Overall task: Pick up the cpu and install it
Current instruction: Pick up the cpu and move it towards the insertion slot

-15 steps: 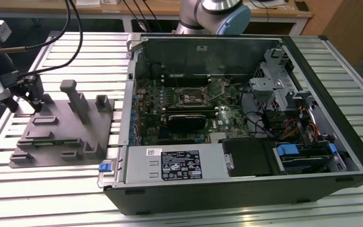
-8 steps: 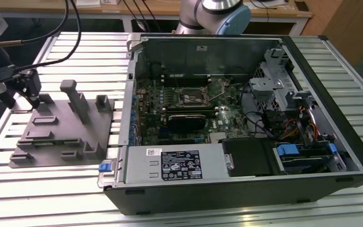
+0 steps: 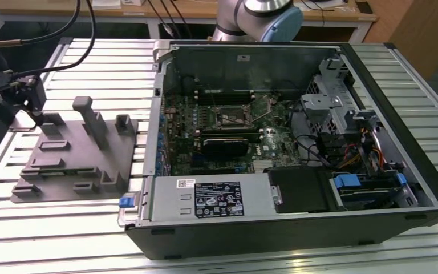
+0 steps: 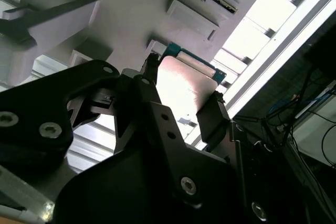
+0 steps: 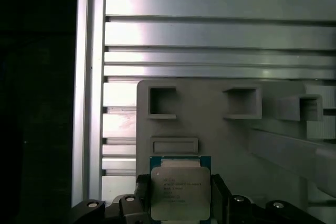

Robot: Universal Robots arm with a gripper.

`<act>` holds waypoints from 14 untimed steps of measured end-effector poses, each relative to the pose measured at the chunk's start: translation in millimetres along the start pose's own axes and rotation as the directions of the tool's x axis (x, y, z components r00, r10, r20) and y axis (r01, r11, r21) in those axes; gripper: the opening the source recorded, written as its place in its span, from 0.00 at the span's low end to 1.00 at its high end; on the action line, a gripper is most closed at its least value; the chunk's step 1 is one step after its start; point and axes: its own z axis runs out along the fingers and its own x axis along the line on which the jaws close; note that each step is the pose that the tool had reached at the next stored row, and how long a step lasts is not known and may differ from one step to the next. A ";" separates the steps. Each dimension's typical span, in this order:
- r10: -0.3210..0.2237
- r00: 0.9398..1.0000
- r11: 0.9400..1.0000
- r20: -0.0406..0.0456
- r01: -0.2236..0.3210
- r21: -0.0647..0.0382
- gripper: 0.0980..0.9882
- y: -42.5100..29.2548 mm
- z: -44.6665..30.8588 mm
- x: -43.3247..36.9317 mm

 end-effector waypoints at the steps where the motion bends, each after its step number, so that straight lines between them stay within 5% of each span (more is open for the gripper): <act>1: 0.000 1.000 1.000 0.000 0.000 -0.001 0.50 0.2 -1.7 0.0; 14: 0.000 1.000 1.000 0.000 0.000 -0.010 0.50 2.2 -24.8 -0.5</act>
